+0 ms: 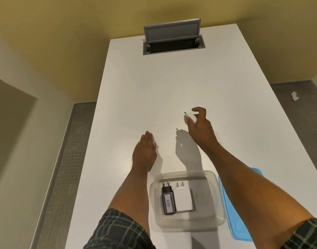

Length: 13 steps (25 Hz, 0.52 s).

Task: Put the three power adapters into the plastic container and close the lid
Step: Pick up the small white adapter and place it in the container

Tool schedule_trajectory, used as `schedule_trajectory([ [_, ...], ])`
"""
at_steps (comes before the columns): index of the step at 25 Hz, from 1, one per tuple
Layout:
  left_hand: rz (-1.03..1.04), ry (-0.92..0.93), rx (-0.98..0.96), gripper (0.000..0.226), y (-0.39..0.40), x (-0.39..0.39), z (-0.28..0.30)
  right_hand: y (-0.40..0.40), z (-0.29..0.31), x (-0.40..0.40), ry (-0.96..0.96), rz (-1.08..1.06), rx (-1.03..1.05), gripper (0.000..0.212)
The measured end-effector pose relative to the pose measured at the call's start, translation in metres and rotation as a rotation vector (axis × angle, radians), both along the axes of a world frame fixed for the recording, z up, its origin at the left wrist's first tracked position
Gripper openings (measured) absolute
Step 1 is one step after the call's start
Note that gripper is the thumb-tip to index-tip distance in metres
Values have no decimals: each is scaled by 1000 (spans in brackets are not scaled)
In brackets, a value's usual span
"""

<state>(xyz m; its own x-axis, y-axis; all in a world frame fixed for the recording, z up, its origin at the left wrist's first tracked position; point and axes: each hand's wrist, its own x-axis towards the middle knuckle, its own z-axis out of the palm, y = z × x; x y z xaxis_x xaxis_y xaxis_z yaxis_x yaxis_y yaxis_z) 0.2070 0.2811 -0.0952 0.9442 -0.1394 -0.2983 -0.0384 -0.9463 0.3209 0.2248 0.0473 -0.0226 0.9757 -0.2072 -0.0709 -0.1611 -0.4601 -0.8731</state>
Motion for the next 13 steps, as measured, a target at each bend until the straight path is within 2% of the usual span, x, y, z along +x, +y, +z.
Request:
schedule_trajectory([
  [3, 38, 7, 40, 57, 12, -41, 3, 2, 7, -22, 38, 4, 162, 42],
  [7, 45, 27, 80, 59, 22, -97, 3, 1, 24, -51, -20, -23, 364, 26],
  [10, 4, 46, 111, 61, 22, -127, 4, 0, 37, -73, -21, -49, 399, 18],
  [13, -37, 62, 160, 62, 22, -151, 5, -2, 41, -95, 52, -18, 331, 24],
])
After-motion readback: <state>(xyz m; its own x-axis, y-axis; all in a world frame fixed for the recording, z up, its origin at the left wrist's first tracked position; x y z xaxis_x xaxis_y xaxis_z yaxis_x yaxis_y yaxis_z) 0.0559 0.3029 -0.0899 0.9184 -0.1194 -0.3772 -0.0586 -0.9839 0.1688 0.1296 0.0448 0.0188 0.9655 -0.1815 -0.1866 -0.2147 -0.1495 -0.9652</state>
